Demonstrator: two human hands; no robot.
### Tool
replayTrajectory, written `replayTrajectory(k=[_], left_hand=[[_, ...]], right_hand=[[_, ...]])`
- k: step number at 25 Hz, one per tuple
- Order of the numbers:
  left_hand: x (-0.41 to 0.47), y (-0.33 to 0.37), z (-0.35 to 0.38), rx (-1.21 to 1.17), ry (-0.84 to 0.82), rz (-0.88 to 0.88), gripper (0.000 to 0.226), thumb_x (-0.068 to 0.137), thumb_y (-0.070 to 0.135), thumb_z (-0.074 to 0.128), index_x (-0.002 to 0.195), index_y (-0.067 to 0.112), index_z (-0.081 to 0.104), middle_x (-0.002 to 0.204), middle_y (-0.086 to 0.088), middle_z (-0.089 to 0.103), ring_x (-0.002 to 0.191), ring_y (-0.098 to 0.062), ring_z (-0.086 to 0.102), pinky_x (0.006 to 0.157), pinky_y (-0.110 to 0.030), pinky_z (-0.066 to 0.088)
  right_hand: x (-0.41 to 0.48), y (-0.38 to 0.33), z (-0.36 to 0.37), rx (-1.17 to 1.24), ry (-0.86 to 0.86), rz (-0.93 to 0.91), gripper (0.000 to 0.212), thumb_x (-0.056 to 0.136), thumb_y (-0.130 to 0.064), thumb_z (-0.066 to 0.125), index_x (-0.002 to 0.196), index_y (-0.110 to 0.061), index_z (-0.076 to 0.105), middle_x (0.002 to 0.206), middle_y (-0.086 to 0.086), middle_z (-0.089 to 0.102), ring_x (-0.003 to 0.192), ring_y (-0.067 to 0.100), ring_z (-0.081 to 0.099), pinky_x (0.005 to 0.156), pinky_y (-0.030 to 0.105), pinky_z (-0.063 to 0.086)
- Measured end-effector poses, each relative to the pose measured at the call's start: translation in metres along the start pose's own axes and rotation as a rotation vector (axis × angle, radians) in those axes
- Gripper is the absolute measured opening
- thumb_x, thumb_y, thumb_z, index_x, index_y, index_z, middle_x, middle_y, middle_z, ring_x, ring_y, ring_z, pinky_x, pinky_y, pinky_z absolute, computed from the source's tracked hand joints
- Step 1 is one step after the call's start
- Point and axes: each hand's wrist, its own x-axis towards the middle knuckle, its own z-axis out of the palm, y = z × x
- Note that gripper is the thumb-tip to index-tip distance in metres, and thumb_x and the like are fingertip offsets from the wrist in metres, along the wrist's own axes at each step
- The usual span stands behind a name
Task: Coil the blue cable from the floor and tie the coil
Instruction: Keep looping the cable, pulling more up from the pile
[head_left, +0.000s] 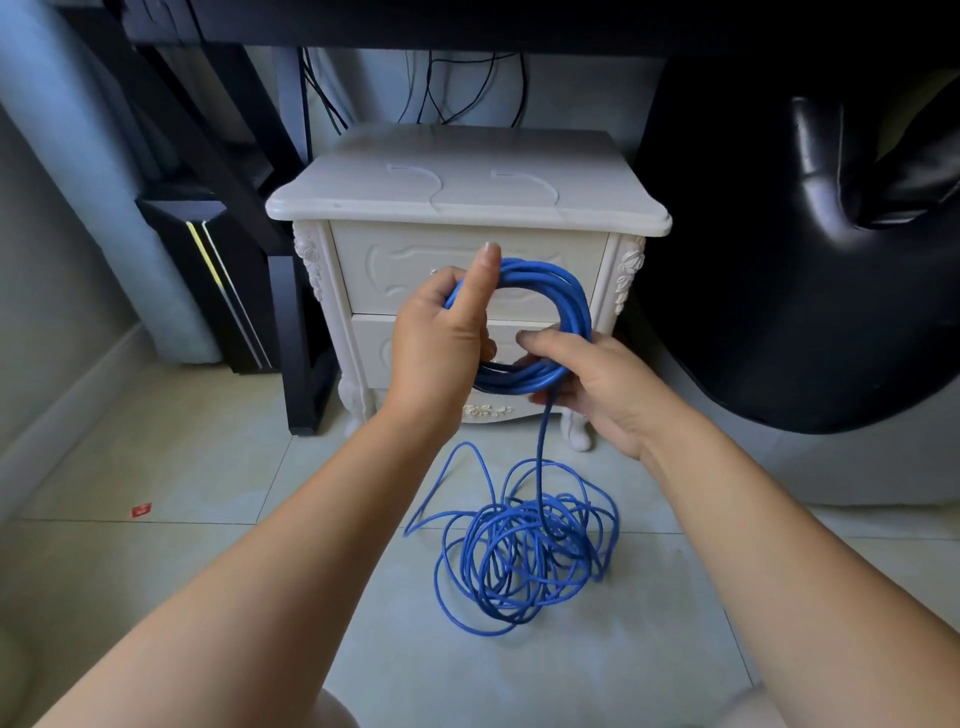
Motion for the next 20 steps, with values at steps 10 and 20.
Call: replayTrajectory(k=[10,20], left_hand=[[-0.007,-0.008,0.004,-0.195,0.036,-0.163,0.041,0.098,0.049,0.047,0.072,0.018,0.044,0.055,0.005,0.027,0.047,-0.012,0.029,0.056,-0.027,0.042],[0.003,-0.005,-0.017,0.721,-0.345,0.143,0.057,0.073,0.068,0.064,0.071,0.012,0.054,0.055,0.007,0.045,0.051,-0.012,0.041,0.051,-0.024,0.034]], right_hand=[[-0.005,-0.005,0.009,-0.233,0.241,-0.156,0.017,0.086,-0.021,0.062,0.074,-0.018,0.051,0.063,-0.006,0.066,0.051,-0.001,0.049,0.062,0.025,0.038],[-0.002,-0.004,0.003,-0.866,0.098,-0.291,0.01,0.083,-0.021,0.053,0.077,-0.022,0.045,0.066,-0.001,0.055,0.061,0.022,0.055,0.054,0.03,0.041]])
